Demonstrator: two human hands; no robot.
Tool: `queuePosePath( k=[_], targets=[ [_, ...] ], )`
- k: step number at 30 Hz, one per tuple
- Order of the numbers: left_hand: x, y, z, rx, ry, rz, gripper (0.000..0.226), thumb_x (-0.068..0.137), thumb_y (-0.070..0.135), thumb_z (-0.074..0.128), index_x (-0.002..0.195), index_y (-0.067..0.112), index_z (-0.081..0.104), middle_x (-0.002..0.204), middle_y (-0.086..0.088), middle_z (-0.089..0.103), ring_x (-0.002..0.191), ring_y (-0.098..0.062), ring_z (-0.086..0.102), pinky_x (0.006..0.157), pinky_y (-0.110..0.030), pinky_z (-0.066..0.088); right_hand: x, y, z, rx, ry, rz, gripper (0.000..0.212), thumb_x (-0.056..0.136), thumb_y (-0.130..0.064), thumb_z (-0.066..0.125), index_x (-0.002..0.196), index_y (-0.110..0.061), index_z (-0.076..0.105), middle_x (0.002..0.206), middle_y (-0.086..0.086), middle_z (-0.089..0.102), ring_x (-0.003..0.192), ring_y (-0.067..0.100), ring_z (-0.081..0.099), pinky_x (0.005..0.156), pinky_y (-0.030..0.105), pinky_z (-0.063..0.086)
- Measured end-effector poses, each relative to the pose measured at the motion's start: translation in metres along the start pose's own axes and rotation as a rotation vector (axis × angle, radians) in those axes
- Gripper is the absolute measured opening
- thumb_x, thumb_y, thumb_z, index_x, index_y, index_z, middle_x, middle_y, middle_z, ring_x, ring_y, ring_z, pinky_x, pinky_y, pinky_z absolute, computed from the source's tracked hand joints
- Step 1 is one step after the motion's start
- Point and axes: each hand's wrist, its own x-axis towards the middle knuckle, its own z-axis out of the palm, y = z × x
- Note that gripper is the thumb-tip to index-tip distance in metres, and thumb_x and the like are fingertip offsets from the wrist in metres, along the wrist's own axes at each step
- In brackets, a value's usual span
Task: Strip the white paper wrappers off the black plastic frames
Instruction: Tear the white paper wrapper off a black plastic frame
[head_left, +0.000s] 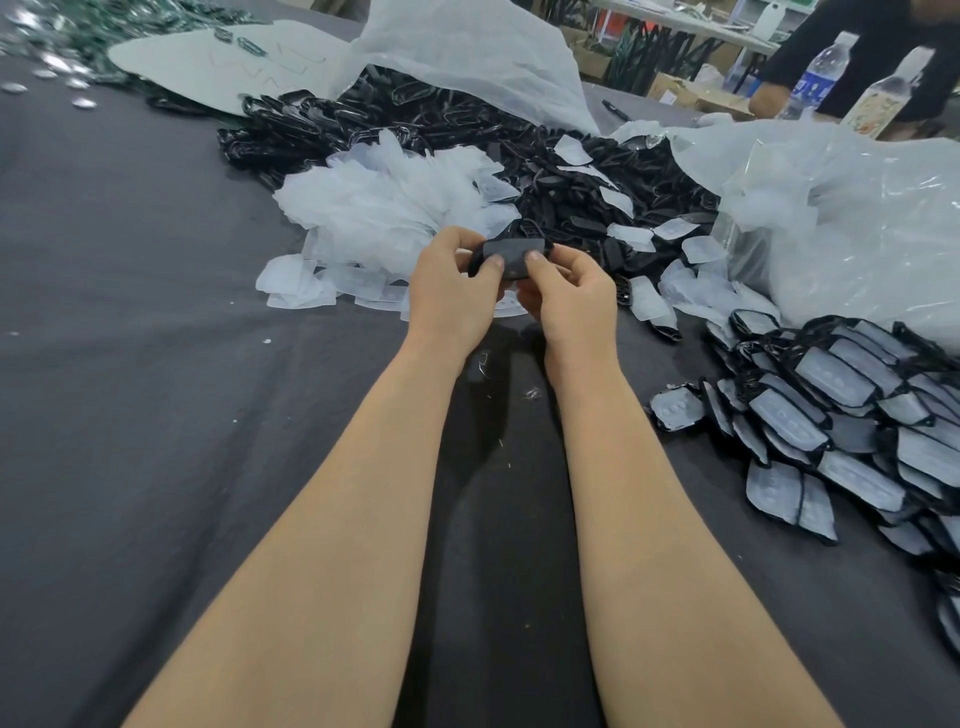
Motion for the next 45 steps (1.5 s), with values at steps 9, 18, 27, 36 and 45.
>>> queuePosePath(
  k=[9,18,27,36,45],
  targets=[
    [-0.0014,0.0,-0.0002,0.031,0.003,-0.012,0.008,0.092,0.007,0.056,0.098,0.012,0.055,0.1,-0.016,0.068,0.089,-0.028,0.068,0.089,-0.044,0.054,0.0009,0.0021,0.0006,-0.083,0.027,0.0,0.008,0.092,-0.008,0.057,0.098,-0.005,0.061,0.09,0.01,0.063,0.075,0.014,0.058,0.073,0.027,0.051],
    [-0.0013,0.0007,-0.0005,0.032,0.0,0.025,0.015,0.091,0.004,0.056,0.094,0.018,0.054,0.095,-0.01,0.067,0.088,-0.025,0.068,0.09,-0.043,0.054,-0.0011,-0.001,0.0003,0.049,0.021,0.052,0.007,0.091,-0.006,0.056,0.09,-0.013,0.057,0.081,0.005,0.061,0.065,0.01,0.056,0.06,0.019,0.049],
    [0.0004,-0.0013,-0.0012,0.071,-0.01,0.072,0.02,0.09,0.006,0.056,0.088,0.026,0.053,0.101,-0.013,0.068,0.096,-0.029,0.066,0.091,-0.045,0.052,-0.0023,-0.0029,0.0005,0.044,0.004,0.045,0.009,0.09,-0.006,0.06,0.089,-0.013,0.054,0.078,0.003,0.059,0.061,0.009,0.054,0.056,0.017,0.047],
    [0.0023,-0.0028,-0.0014,0.059,-0.02,0.069,0.015,0.09,0.005,0.057,0.093,0.019,0.055,0.101,-0.014,0.068,0.096,-0.029,0.066,0.092,-0.045,0.052,-0.0024,-0.0026,0.0005,0.069,0.042,0.037,0.019,0.093,-0.005,0.052,0.078,-0.016,0.056,0.076,0.003,0.059,0.063,0.012,0.055,0.059,0.021,0.048],
    [0.0048,-0.0051,-0.0033,-0.031,0.032,-0.008,0.019,0.09,0.006,0.059,0.085,0.023,0.056,0.084,-0.005,0.068,0.082,-0.023,0.07,0.081,-0.038,0.057,-0.001,-0.0012,-0.0021,-0.025,-0.046,0.003,0.009,0.094,-0.011,0.056,0.094,-0.017,0.061,0.076,0.001,0.062,0.063,0.01,0.058,0.062,0.021,0.052]
  ],
)
